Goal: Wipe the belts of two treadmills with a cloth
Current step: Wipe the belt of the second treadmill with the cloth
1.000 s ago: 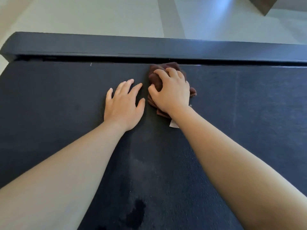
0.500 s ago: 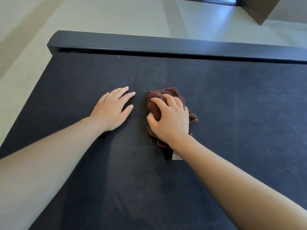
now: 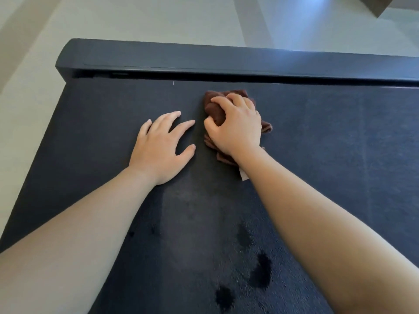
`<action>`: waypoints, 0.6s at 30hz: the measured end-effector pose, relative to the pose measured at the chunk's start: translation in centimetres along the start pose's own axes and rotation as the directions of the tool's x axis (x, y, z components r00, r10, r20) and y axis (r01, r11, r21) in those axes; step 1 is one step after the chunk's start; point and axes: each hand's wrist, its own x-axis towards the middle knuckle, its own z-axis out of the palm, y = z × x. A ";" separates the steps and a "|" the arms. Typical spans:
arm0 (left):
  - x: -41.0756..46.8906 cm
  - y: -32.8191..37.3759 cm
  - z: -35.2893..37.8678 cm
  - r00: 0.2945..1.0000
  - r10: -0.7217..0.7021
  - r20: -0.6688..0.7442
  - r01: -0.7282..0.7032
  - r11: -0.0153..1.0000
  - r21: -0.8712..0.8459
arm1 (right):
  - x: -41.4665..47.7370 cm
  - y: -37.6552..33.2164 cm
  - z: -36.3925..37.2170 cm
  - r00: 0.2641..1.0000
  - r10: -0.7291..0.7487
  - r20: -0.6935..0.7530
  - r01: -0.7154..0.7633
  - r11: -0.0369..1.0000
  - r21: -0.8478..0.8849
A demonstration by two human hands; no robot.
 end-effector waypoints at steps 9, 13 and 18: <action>0.0 -0.1 0.0 0.999 -0.014 0.029 0.015 1.000 -0.019 | 5.4 0.1 1.5 0.998 0.056 -0.019 -0.056 0.998 -0.001; 0.2 -0.2 0.0 0.999 -0.013 0.048 0.014 0.999 -0.036 | 5.5 0.1 1.1 0.997 0.062 0.035 -0.060 0.997 -0.054; 0.4 -0.4 0.0 0.999 -0.004 0.031 0.006 0.998 -0.054 | -1.1 -0.5 -0.5 0.999 0.036 0.020 -0.035 0.997 -0.071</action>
